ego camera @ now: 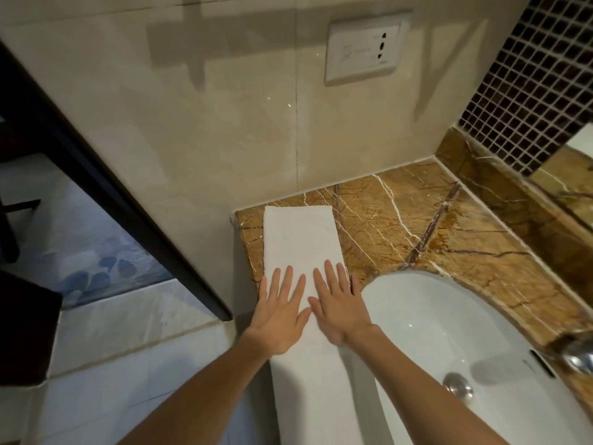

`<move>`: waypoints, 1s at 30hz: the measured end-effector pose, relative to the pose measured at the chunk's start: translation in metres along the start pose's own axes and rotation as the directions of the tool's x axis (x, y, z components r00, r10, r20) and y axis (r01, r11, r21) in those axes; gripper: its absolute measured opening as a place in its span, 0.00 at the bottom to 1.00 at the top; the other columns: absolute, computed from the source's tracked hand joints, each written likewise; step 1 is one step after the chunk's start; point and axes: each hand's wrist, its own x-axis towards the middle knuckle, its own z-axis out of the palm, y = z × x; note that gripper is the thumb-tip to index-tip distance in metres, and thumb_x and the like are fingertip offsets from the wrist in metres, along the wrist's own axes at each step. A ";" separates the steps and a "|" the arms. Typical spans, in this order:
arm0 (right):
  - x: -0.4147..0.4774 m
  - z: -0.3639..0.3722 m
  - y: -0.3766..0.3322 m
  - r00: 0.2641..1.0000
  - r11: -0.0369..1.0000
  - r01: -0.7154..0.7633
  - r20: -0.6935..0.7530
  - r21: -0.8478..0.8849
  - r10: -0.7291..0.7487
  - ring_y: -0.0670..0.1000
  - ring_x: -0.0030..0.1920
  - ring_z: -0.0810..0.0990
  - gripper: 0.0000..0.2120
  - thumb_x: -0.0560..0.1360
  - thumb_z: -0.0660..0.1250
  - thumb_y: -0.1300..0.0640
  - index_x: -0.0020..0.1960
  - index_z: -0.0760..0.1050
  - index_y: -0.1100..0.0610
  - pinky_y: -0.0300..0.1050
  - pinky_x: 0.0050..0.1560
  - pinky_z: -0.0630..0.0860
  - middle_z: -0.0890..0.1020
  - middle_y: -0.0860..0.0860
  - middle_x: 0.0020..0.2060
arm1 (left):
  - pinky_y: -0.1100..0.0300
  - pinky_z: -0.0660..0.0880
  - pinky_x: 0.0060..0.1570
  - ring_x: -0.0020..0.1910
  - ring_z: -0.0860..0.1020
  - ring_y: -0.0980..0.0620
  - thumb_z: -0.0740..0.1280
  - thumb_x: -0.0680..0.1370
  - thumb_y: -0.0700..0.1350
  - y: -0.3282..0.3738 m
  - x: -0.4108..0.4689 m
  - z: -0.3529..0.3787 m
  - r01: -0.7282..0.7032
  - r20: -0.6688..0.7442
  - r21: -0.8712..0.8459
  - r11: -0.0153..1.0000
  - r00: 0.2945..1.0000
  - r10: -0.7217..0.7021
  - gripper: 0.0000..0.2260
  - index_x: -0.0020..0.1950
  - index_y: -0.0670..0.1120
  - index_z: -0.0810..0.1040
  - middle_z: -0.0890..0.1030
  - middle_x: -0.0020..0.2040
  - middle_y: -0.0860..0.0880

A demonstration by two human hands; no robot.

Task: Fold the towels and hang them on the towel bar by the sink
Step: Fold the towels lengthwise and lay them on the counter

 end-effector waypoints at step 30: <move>-0.207 0.035 -0.023 0.883 0.772 -0.436 0.055 0.462 0.466 0.55 0.51 0.73 0.09 0.80 0.53 0.53 0.55 0.67 0.57 0.51 0.52 0.73 0.74 0.54 0.52 | 0.43 0.34 0.72 0.74 0.31 0.38 0.43 0.82 0.58 0.062 -0.155 0.013 -0.011 0.192 -0.068 0.998 0.981 0.024 0.29 0.76 0.51 0.32 0.31 0.76 0.42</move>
